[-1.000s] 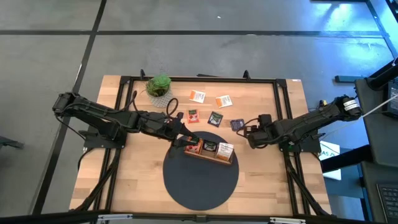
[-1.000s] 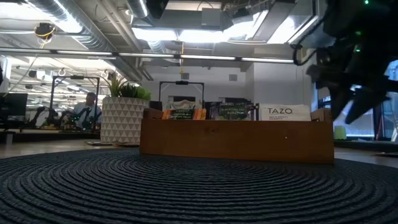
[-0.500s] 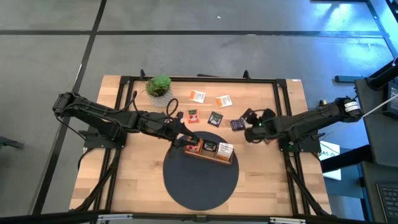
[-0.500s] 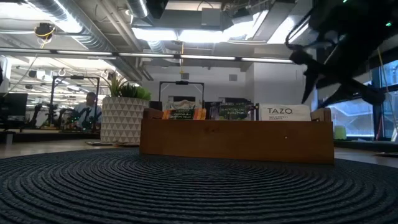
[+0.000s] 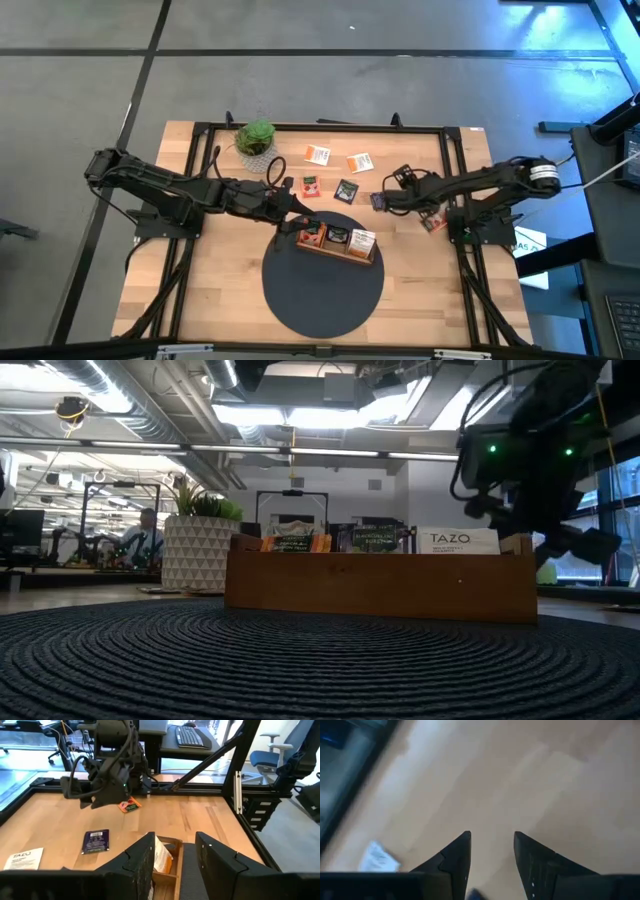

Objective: Pick & Place Tea
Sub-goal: Put the right orange tea bag into the left slot of the wooden organizer

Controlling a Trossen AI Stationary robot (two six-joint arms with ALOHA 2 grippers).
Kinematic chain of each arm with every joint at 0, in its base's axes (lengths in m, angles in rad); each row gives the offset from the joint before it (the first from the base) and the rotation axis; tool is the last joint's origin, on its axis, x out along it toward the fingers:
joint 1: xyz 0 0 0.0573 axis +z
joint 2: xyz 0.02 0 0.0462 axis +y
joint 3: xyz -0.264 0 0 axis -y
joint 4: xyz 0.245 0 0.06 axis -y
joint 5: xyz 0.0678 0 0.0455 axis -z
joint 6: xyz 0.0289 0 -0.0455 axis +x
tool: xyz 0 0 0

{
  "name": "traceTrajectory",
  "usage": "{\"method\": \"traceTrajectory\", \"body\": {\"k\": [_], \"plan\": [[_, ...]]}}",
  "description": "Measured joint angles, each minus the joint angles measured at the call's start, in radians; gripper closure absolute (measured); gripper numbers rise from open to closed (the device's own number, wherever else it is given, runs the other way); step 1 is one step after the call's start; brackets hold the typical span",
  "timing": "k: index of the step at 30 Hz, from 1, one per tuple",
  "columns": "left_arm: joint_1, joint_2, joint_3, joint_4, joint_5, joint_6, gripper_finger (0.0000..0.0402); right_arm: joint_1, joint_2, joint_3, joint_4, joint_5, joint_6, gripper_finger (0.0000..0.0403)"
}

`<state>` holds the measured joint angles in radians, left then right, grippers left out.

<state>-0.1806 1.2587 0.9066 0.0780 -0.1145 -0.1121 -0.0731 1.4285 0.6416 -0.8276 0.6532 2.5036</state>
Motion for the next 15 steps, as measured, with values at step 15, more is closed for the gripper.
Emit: {"method": "traceTrajectory", "body": {"k": [15], "plan": [[0.000,0.000,0.000,0.001,0.000,-0.015,0.0261,0.031,0.253,0.385,-0.474,-0.198,0.049,0.0253]]}}
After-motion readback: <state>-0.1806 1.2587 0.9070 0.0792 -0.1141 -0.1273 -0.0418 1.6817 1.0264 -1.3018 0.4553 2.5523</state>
